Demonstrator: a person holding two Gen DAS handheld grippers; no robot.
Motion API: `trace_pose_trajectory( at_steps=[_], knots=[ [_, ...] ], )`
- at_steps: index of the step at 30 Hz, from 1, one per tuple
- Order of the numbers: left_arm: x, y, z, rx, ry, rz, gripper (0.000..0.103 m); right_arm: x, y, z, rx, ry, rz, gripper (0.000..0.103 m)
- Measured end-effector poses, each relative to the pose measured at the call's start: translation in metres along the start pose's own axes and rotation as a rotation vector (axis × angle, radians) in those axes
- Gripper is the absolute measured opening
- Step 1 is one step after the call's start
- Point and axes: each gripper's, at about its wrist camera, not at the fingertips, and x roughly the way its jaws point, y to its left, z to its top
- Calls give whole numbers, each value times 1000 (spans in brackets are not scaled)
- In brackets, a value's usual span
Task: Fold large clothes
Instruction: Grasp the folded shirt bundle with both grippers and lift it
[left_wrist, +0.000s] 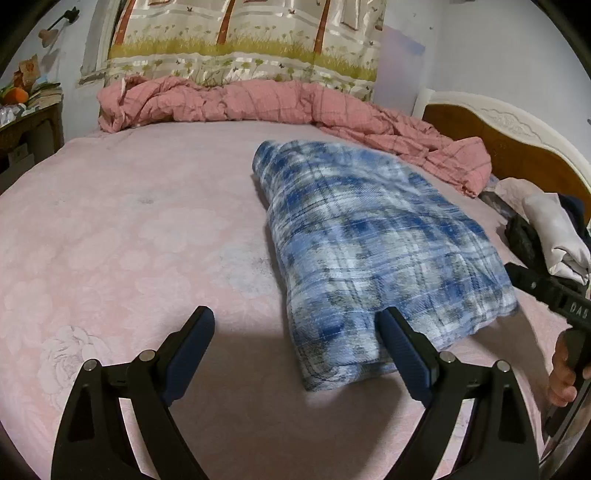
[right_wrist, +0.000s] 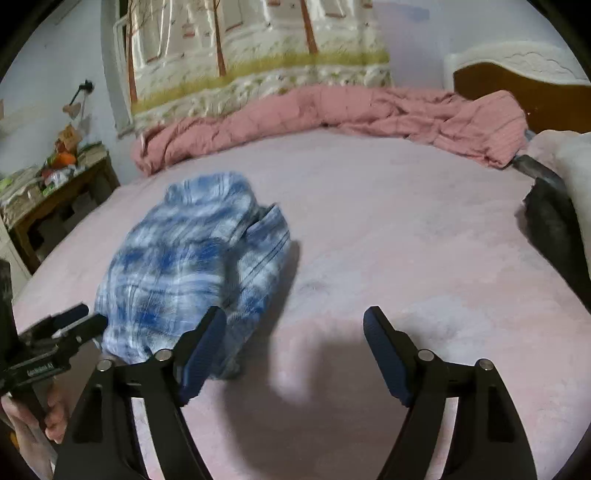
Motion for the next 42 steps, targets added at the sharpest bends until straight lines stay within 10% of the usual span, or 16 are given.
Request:
trace_pose_trajectory(
  at_steps=[4, 8, 20, 22, 24, 27, 42],
  knots=[
    [-7, -9, 7, 30, -29, -42, 93, 6, -7, 16, 84, 40, 212, 79],
    [-15, -5, 26, -48, -59, -143, 103, 21, -10, 28, 190, 13, 279, 103],
    [67, 28, 39, -338, 183, -344, 96, 108, 7, 19, 258, 254, 462, 103],
    [67, 28, 35, -342, 171, -375, 85, 108, 13, 16, 222, 256, 484, 98],
    [63, 22, 33, -308, 162, -375, 69, 108, 16, 12, 219, 235, 466, 64],
    [48, 3, 31, -191, 88, -311, 47, 105, 18, 12, 214, 187, 460, 43],
    [-59, -143, 79, 146, -170, -347, 35, -76, -23, 51, 54, -148, 248, 37]
  ],
)
